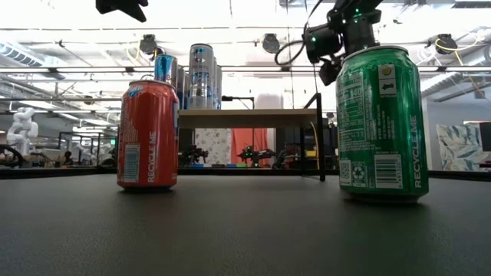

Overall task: Place canned beverage on shelf
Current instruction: Put the top green soda can on the shelf

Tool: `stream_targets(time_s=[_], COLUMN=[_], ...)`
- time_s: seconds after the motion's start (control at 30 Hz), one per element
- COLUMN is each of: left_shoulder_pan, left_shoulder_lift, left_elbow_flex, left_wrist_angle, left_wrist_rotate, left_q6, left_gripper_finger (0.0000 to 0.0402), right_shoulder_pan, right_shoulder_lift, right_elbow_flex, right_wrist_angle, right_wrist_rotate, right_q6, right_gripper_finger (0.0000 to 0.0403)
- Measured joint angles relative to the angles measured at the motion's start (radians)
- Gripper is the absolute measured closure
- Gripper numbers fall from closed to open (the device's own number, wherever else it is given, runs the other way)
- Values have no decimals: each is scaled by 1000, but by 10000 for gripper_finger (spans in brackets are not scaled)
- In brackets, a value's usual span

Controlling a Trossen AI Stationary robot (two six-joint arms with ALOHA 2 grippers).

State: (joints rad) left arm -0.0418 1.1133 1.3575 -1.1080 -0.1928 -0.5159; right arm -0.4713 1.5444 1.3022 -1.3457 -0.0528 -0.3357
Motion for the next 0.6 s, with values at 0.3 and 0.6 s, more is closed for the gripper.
stream_targets(time_s=[0.3, 0.6], left_shoulder_pan=[0, 0], left_shoulder_lift=[0, 0], left_elbow_flex=[0, 0], left_wrist_angle=[0, 0], left_wrist_rotate=[0, 0], left_q6=[0, 0], left_gripper_finger=[217, 217], right_shoulder_pan=[53, 62], right_shoulder_lift=[-1, -1], right_elbow_flex=[3, 3], right_wrist_angle=[55, 112], right_wrist_rotate=[-3, -4], right_q6=[-318, -387], right_gripper_finger=[129, 129])
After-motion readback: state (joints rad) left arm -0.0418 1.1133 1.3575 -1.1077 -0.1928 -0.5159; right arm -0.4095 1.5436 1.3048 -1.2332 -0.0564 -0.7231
